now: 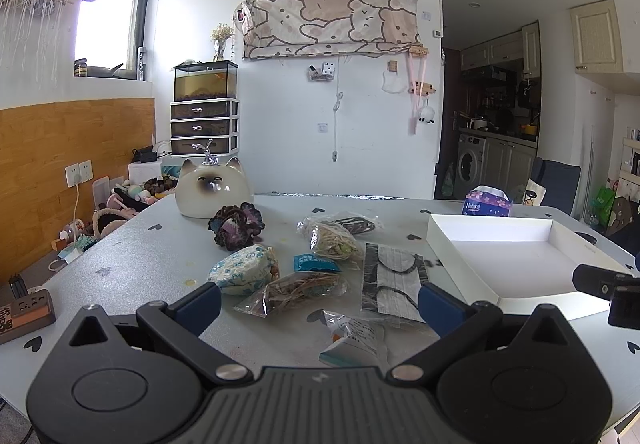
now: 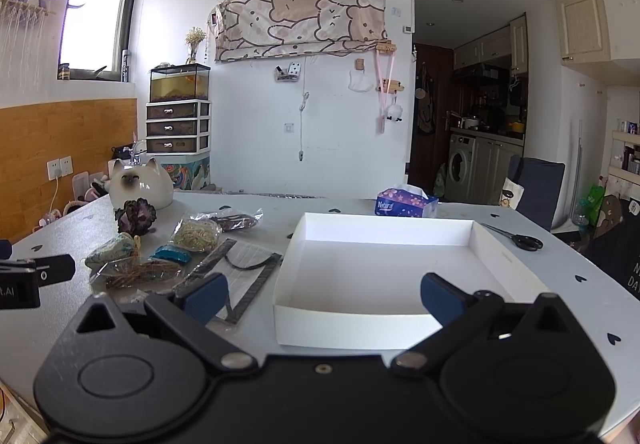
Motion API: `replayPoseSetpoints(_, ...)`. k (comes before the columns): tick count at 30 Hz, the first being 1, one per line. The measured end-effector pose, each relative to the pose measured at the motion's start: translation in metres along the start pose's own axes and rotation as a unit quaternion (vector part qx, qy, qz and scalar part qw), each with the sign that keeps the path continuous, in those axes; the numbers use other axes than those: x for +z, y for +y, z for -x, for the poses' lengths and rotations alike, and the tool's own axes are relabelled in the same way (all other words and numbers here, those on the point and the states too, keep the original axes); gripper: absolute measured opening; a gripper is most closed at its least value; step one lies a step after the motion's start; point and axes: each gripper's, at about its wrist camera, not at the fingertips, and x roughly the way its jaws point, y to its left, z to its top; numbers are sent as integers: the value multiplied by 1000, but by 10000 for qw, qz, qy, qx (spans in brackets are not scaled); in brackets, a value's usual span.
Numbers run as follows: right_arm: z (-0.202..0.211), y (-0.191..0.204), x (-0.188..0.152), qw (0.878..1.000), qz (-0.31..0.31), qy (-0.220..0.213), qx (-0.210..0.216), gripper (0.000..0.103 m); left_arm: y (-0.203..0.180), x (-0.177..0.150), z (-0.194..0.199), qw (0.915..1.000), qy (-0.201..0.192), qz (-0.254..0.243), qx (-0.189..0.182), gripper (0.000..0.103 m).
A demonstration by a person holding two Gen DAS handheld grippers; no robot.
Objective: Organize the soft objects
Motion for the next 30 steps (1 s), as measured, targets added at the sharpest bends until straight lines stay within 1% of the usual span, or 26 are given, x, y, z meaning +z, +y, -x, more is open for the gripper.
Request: replayPoseSetpoints(30, -1, 1, -1, 10000, 9, 10, 4, 103, 0, 0, -3, 10000, 12, 10, 3, 103)
